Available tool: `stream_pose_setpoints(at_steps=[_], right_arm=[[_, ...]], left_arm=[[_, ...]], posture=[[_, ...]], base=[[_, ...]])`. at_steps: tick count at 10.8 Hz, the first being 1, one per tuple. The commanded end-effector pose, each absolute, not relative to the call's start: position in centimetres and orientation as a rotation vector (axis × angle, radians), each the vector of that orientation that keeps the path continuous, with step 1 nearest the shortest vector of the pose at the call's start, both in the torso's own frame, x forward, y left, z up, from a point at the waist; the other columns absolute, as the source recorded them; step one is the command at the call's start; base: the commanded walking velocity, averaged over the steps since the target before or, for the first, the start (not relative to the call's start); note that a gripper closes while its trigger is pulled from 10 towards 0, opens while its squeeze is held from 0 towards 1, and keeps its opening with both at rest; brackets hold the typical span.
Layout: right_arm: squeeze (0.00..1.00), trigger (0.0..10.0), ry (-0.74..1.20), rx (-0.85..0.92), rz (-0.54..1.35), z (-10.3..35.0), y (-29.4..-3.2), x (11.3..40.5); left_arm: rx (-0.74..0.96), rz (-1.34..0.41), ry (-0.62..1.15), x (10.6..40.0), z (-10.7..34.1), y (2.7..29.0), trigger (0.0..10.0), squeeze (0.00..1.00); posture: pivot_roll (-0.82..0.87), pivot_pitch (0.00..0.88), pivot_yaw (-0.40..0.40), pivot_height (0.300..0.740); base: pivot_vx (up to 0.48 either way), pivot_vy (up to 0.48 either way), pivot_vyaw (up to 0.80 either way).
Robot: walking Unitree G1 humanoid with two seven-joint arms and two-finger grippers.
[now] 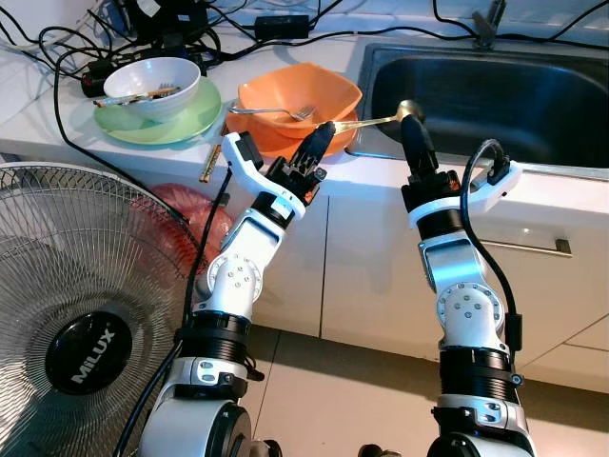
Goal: Kitchen organization
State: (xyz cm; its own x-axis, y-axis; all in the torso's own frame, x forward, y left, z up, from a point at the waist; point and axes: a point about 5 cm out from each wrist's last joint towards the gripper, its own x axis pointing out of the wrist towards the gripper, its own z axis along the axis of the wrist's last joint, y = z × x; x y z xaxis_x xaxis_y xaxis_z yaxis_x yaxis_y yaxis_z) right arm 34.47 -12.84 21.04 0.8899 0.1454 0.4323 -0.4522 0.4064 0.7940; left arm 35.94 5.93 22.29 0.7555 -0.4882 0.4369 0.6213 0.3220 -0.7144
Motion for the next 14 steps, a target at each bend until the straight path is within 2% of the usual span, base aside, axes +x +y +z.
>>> stream_pose_setpoints(at_steps=[1,6,14], right_arm=[[0.0,10.0,-0.33,1.116,0.392,21.2,-12.8,34.2],[0.0,10.0,-0.344,1.113,0.39,21.3,-13.1,34.2],[0.0,10.0,-0.375,1.114,0.353,21.5,-13.9,34.4]], left_arm=[[-1.149,-0.835,-0.13,34.3,22.6,1.6,10.0,0.0],[-1.202,-0.901,-0.04,32.9,21.8,0.3,10.0,0.0],[-1.166,-0.909,0.033,32.0,20.4,0.2,10.0,0.0]], posture=[[0.04,0.136,0.057,0.74],[0.04,0.135,0.062,0.74],[0.05,0.119,0.067,0.74]], base=[[0.0,0.0,0.0],[0.0,0.0,0.0],[0.0,0.0,0.0]])
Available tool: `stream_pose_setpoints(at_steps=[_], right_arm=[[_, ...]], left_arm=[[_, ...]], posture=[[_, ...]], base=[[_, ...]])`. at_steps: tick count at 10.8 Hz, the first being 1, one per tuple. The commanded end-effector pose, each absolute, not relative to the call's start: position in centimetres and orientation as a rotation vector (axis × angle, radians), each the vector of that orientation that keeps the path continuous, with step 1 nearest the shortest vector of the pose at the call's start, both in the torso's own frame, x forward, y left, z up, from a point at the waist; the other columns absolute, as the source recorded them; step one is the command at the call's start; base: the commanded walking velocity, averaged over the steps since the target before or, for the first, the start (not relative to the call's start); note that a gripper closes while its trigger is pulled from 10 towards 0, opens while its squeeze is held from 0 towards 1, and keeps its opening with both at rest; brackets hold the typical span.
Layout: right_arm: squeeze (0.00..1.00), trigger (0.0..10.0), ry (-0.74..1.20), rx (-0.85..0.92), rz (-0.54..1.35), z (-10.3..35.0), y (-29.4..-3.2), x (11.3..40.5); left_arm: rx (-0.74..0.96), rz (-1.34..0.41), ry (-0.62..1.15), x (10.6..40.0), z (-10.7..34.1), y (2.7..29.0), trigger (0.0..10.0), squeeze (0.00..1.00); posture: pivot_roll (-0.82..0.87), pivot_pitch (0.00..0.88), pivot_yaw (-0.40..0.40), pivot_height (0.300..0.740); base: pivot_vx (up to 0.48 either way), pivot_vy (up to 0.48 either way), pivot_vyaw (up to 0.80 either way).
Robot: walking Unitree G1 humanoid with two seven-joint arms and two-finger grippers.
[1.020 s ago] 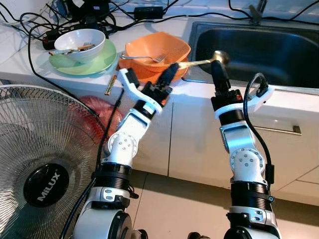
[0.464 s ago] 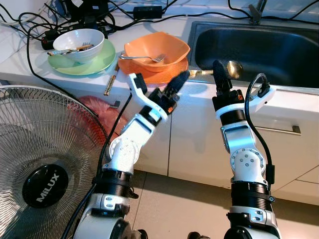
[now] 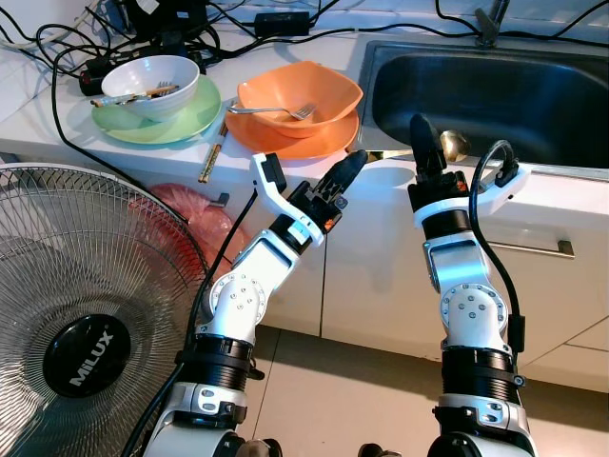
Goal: Kitchen organization
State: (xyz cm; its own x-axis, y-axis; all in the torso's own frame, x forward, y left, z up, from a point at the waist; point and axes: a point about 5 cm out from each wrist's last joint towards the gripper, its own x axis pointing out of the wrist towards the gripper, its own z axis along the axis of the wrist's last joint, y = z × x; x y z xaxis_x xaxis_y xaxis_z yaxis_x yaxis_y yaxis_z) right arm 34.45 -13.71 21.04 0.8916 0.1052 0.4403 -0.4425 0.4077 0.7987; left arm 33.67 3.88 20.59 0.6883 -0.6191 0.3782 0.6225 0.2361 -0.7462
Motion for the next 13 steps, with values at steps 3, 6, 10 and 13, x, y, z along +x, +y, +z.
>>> stream_pose_setpoints(at_steps=[3,6,10,13], right_arm=[[0.0,10.0,-0.377,1.117,0.331,21.4,-14.3,34.4],[0.0,10.0,-0.386,1.129,0.322,21.6,-14.5,34.6],[0.0,10.0,-0.386,1.15,0.343,22.1,-14.1,34.7],[0.0,10.0,-0.366,1.163,0.382,22.0,-13.2,34.5]], left_arm=[[-1.173,-0.906,0.034,32.0,20.4,0.3,10.0,0.0],[-1.176,-0.906,0.036,31.9,20.5,0.3,10.0,0.0],[-1.186,-0.906,0.039,32.0,20.5,0.0,10.0,0.0],[-1.187,-0.91,0.036,32.0,20.7,-0.1,10.0,0.0]], posture=[[0.04,0.138,0.063,0.74],[0.04,0.147,0.061,0.74],[0.04,0.154,0.06,0.74],[0.04,0.161,0.061,0.74]], base=[[0.0,0.0,0.0],[0.0,0.0,0.0],[0.0,0.0,0.0],[0.0,0.0,0.0]])
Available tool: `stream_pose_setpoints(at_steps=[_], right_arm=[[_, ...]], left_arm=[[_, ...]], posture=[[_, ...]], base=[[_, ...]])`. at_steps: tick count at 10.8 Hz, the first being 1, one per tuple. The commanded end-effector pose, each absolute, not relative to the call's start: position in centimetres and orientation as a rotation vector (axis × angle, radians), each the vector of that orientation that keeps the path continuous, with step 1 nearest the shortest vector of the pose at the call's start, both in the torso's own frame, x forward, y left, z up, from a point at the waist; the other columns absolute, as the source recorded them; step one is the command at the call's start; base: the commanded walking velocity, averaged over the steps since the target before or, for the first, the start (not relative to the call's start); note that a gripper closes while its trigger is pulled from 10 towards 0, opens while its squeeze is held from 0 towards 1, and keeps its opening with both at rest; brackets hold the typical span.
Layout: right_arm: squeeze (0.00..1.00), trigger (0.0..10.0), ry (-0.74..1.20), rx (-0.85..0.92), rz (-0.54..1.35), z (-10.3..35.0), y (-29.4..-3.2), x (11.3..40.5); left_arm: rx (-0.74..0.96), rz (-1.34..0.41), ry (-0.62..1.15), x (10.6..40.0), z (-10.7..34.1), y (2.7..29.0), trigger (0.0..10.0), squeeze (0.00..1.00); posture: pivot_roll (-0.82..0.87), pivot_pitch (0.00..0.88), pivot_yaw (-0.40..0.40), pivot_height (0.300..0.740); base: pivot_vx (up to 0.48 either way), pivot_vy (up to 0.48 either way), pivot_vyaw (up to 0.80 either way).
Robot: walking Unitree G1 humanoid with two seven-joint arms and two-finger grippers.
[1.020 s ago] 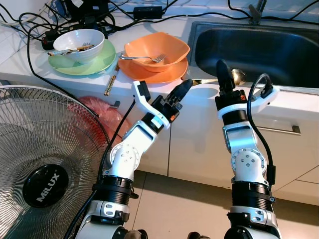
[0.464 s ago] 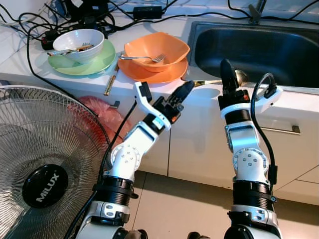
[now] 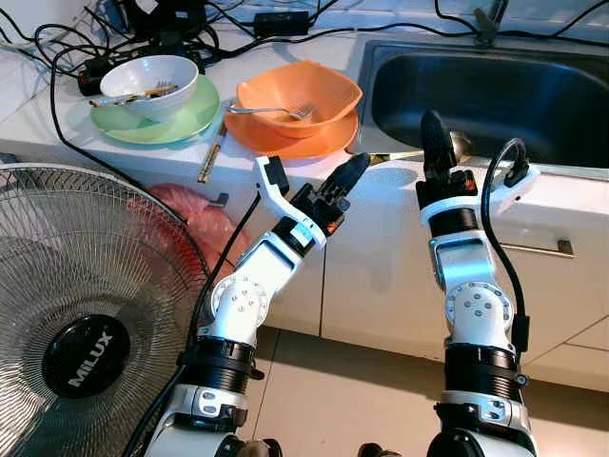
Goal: Kitchen organization
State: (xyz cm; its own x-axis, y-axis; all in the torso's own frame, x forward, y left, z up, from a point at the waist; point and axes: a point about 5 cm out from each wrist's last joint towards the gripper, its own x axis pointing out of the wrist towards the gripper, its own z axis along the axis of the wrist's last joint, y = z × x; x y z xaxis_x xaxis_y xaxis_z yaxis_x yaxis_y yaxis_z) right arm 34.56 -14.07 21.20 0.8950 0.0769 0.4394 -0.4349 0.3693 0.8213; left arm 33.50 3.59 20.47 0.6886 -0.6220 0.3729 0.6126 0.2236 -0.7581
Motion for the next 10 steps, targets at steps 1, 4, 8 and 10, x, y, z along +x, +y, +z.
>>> stream_pose_setpoints(at_steps=[1,4,8,10], right_arm=[[0.0,8.9,-0.359,1.152,0.379,21.97,-13.11,34.52],[0.0,0.0,-0.357,1.154,0.366,21.87,-13.32,34.62],[0.0,0.0,-0.365,1.179,0.357,21.88,-13.48,34.62],[0.0,0.0,-0.366,1.181,0.359,21.88,-13.45,34.59]], left_arm=[[-1.187,-0.91,0.035,32.05,20.75,-0.06,10.0,0.0],[-1.186,-0.905,0.032,32.17,20.82,0.02,10.0,0.0],[-1.18,-0.903,0.033,32.14,20.75,0.1,10.0,0.0],[-1.178,-0.905,0.035,32.11,20.66,0.12,10.0,0.0]], posture=[[0.04,0.161,0.061,0.74],[0.04,0.165,0.06,0.74],[0.04,0.161,0.063,0.74],[0.04,0.154,0.063,0.74]], base=[[0.0,0.0,0.0],[0.0,0.0,0.0],[0.0,0.0,0.0],[0.0,0.0,0.0]])
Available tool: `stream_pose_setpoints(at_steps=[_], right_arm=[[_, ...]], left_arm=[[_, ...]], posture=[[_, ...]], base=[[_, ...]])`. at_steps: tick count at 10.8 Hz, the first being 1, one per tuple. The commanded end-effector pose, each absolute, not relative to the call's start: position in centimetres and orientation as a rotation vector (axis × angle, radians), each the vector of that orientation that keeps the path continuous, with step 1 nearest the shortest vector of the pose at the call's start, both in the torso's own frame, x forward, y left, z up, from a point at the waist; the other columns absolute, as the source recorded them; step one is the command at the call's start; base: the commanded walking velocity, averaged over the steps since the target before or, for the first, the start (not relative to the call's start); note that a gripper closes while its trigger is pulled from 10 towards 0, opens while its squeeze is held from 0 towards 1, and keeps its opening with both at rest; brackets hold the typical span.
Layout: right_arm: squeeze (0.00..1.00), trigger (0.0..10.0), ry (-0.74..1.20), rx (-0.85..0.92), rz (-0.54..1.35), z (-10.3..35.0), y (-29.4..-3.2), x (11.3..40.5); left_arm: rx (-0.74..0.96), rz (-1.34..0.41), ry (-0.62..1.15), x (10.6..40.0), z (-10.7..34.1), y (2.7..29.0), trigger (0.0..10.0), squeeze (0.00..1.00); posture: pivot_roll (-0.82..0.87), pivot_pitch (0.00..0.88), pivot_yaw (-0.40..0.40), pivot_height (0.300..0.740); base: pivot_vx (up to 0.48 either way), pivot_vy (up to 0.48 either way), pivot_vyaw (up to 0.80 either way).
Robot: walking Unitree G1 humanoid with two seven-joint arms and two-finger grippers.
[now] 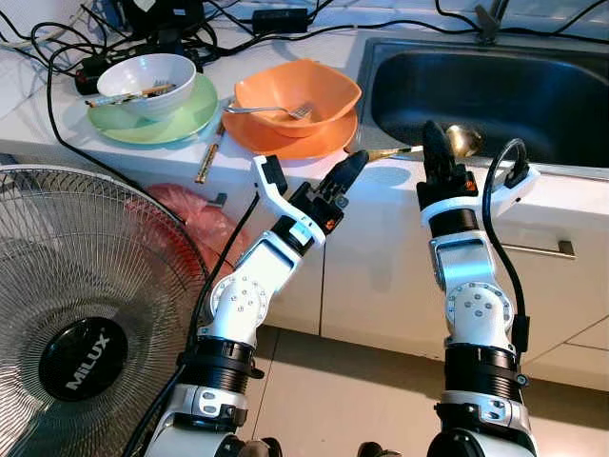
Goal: Kitchen organization
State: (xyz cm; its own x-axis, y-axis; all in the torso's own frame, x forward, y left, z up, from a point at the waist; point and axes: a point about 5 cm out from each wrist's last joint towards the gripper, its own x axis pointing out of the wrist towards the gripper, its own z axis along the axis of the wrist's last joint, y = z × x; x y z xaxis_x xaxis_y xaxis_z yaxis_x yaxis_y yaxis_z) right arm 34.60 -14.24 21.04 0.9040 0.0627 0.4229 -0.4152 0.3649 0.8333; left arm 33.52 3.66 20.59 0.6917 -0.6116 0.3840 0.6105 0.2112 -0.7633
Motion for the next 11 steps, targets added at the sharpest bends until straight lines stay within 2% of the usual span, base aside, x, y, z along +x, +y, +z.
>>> stream_pose_setpoints(at_steps=[1,7,8,9,11], right_arm=[[0.0,0.0,-0.368,1.186,0.36,21.97,-13.45,34.57],[0.0,0.0,-0.371,1.216,0.368,22.03,-13.45,34.4],[0.0,2.9,-0.368,1.212,0.367,22.01,-13.44,34.41],[0.0,10.0,-0.363,1.218,0.358,22.04,-13.53,34.45],[0.0,10.0,-0.358,1.231,0.351,21.98,-13.67,34.52]], left_arm=[[-1.176,-0.905,0.036,32.08,20.61,0.13,10.0,0.0],[-1.153,-0.897,0.035,32.07,20.33,0.23,10.0,0.0],[-1.146,-0.892,0.034,32.1,20.22,0.21,10.0,0.0],[-1.134,-0.888,0.026,32.12,20.22,0.17,10.0,0.0],[-1.118,-0.886,0.018,32.09,20.1,0.17,10.0,0.0]], posture=[[0.04,0.15,0.064,0.74],[0.04,0.144,0.062,0.74],[0.04,0.144,0.062,0.74],[0.04,0.156,0.058,0.74],[0.04,0.162,0.055,0.74]], base=[[0.0,0.0,0.0],[0.0,0.0,0.0],[0.0,0.0,0.0],[0.0,0.0,0.0],[0.0,0.0,0.0]])
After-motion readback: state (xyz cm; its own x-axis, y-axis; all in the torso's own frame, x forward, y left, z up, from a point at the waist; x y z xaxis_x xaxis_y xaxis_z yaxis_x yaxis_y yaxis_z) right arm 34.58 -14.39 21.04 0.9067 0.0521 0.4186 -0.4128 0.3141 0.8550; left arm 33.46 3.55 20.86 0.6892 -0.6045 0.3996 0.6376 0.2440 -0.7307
